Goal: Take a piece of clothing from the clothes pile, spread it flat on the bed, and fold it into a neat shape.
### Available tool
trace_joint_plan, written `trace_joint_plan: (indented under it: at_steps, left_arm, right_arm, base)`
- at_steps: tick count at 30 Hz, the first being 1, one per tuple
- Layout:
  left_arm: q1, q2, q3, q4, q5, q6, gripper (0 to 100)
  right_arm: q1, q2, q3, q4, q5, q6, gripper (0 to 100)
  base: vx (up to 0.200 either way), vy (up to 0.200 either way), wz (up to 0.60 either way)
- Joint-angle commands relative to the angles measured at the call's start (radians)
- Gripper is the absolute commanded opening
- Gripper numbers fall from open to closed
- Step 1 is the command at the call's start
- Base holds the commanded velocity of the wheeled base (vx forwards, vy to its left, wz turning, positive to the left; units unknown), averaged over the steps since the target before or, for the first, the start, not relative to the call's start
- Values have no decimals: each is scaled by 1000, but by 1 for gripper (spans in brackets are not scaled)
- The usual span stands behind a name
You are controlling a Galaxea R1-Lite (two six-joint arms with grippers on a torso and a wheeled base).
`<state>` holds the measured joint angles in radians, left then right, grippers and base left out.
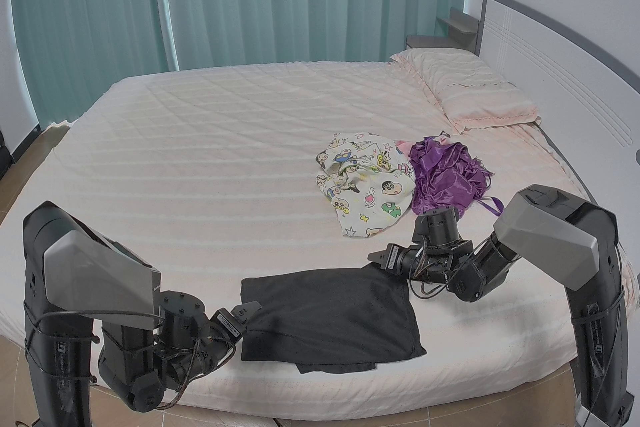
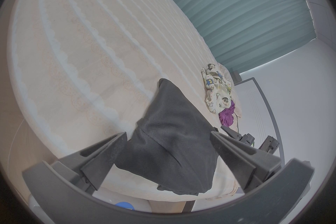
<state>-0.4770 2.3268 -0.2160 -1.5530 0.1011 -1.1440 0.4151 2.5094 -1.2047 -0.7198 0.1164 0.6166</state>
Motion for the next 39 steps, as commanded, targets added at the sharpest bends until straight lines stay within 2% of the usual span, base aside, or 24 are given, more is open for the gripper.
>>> trace_joint_plan:
  at_steps: [1, 6, 15, 25, 26, 31, 34, 36, 39]
  left_arm:
    - [0, 2, 0, -16, 0, 0, 100]
    - [0, 2, -2, -16, 2, 0, 100]
    - [1, 2, -2, -16, 2, 0, 100]
    - [1, 8, -5, -16, 2, 0, 100]
    - [1, 8, -5, -16, 2, 0, 100]
    - [1, 8, -5, -16, 2, 0, 100]
    - [1, 3, -5, -16, 0, 0, 100]
    - [3, -4, -5, -16, 8, 1, 100]
    - [11, -35, -3, -16, 8, 13, 100]
  right_arm:
    - [4, 6, -16, 36, -4, -3, 0]
    - [4, 0, -23, 76, -14, -17, 0]
    - [-22, -14, -30, 45, -67, -15, 0]
    - [-25, -20, -10, 51, -69, -18, 0]
    - [-25, -20, -10, 51, -69, -17, 100]
    - [-36, -20, -10, 53, -73, -15, 100]
    - [-58, -34, -7, 45, -98, -12, 100]
    - [-79, -80, 24, 42, -126, -9, 100]
    - [-98, -158, 96, 40, -129, -3, 100]
  base:
    - [0, 0, 0]
    - [0, 0, 0]
    - [0, 0, 0]
    - [0, 0, 0]
    - [0, 0, 0]
    - [0, 0, 0]
    - [0, 0, 0]
    - [0, 0, 0]
    - [0, 0, 0]
